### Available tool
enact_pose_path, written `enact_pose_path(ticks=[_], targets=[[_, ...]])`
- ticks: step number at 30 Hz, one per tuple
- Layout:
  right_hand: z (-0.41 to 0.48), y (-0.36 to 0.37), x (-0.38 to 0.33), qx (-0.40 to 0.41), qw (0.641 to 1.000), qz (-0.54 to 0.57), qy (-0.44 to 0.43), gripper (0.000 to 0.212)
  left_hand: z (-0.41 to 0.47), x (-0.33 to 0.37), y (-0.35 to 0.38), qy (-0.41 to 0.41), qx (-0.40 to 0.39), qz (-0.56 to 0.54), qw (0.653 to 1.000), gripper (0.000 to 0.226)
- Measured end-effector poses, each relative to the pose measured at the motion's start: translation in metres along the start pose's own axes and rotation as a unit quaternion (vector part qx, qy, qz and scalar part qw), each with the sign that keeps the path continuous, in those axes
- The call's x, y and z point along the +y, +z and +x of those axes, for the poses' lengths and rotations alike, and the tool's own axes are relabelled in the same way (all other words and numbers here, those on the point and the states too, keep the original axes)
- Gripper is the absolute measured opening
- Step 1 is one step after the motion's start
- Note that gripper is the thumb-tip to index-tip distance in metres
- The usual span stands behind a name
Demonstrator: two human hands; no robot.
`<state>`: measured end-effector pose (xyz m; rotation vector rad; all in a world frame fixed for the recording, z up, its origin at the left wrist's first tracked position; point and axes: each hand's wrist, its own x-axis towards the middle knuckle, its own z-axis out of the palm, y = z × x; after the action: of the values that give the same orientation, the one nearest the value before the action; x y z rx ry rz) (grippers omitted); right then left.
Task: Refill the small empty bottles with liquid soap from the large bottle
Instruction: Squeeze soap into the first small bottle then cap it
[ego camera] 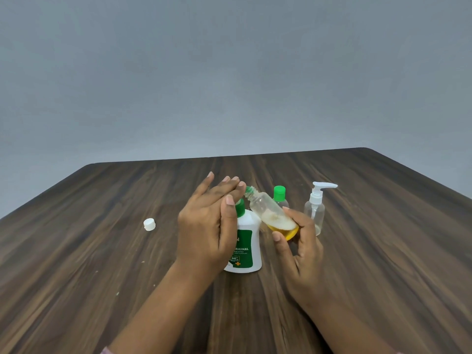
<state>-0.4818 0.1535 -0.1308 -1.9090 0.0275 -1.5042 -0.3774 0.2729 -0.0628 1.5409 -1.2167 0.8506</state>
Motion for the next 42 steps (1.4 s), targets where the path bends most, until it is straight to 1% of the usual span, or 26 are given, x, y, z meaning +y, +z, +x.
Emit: enact_pose_path(ticks=[4, 7, 11, 18, 24, 30, 35, 42], targets=[[0.0, -0.002, 0.0, 0.001, 1.0, 0.001, 0.002, 0.028, -0.009, -0.004, 0.005, 0.007, 0.008, -0.009, 1.0, 0.043], [0.0, -0.001, 0.0, -0.005, 1.0, -0.001, 0.004, 0.028, -0.008, -0.003, 0.002, 0.004, 0.0, -0.008, 1.0, 0.043], [0.0, 0.001, 0.001, -0.006, 1.0, 0.003, 0.016, 0.033, 0.0, 0.002, -0.002, -0.009, -0.008, -0.006, 1.0, 0.044], [0.0, 0.002, 0.001, -0.006, 1.0, 0.008, 0.012, 0.034, -0.002, -0.001, 0.001, -0.006, -0.011, -0.008, 1.0, 0.044], [-0.001, 0.0, 0.002, -0.016, 1.0, 0.005, 0.01, 0.027, -0.015, -0.007, 0.008, -0.004, 0.011, -0.039, 0.999, 0.046], [0.0, 0.001, 0.0, -0.01, 1.0, 0.001, 0.02, 0.034, -0.003, -0.002, 0.001, -0.007, -0.009, -0.022, 1.0, 0.044], [0.0, 0.002, 0.0, -0.003, 1.0, 0.003, 0.016, 0.034, 0.003, -0.002, 0.001, 0.001, 0.0, -0.007, 1.0, 0.043], [0.001, 0.002, 0.001, -0.002, 1.0, 0.016, 0.011, 0.029, -0.011, -0.009, 0.007, 0.003, 0.005, -0.031, 1.0, 0.042]])
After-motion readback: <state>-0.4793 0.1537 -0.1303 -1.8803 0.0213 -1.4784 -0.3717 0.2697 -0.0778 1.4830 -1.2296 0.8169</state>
